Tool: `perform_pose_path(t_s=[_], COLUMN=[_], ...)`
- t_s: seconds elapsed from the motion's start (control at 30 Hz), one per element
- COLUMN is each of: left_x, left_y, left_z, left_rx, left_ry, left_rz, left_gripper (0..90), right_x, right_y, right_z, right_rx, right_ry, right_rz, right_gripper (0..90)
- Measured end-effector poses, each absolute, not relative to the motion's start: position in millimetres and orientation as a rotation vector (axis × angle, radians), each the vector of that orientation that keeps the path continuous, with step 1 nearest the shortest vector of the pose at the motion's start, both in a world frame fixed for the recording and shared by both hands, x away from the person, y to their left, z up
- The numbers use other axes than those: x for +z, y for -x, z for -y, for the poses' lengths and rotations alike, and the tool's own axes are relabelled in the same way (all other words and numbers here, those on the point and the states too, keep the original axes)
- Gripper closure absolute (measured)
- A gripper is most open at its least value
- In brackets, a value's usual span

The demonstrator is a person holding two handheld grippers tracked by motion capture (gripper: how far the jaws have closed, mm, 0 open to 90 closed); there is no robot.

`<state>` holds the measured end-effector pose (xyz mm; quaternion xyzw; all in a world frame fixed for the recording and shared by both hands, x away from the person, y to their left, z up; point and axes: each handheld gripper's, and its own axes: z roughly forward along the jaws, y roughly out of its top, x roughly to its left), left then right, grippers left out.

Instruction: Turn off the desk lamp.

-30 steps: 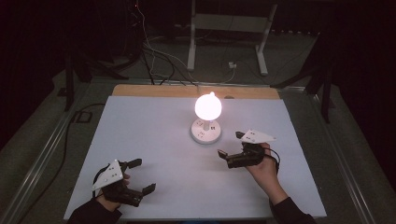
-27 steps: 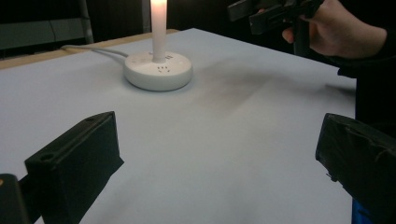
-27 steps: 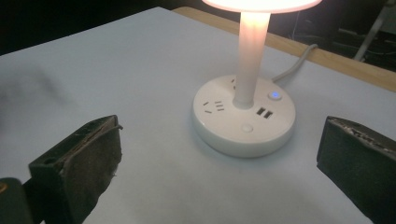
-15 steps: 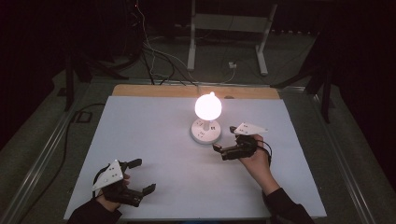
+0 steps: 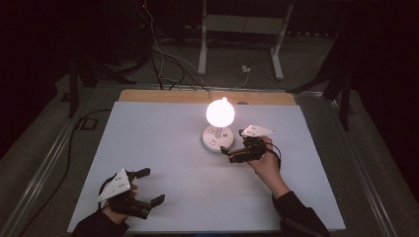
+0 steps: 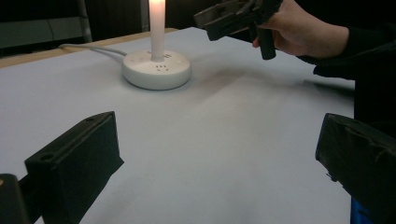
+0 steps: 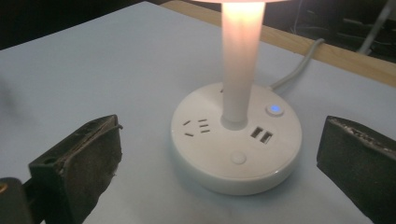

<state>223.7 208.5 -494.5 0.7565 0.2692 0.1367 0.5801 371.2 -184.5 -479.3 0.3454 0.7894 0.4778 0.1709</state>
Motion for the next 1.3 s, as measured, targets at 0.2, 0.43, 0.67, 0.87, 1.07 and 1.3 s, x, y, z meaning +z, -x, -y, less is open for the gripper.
perform_pose_path(t_s=[0.2, 0.43, 0.67, 0.87, 1.07, 1.3], left_x=[-494.4, -494.2, -494.3, -494.4, -494.5, -494.5], left_y=[-223.6, -223.6, -223.7, -223.8, -223.9, -224.0], left_z=[-208.7, -208.9, -208.9, -209.0, -209.3, -209.1], left_rx=[0.318, 0.314, 0.313, 0.313, 0.313, 0.312], left_ry=[-1.766, -1.765, -1.765, -1.766, -1.765, -1.763], left_rz=[-0.629, -0.631, -0.631, -0.631, -0.633, -0.634], left_gripper=[0.5, 0.5, 0.5, 0.5, 0.5, 0.5], right_x=[-480.6, -481.2, -487.2, -489.0, -490.7, -495.8], right_y=[-376.7, -382.2, -388.5, -391.3, -395.0, -396.7], right_z=[181.2, 177.9, 174.3, 170.2, 166.4, 165.0], right_rx=[1.296, 1.238, 1.174, 1.124, 1.061, 1.036], right_ry=[-1.016, -1.033, -1.066, -1.086, -1.133, -1.171], right_rz=[-2.202, -2.181, -2.162, -2.192, -2.239, -2.235], right_gripper=[11.1, 24.9, 42.0, 64.6, 83.5, 89.9])
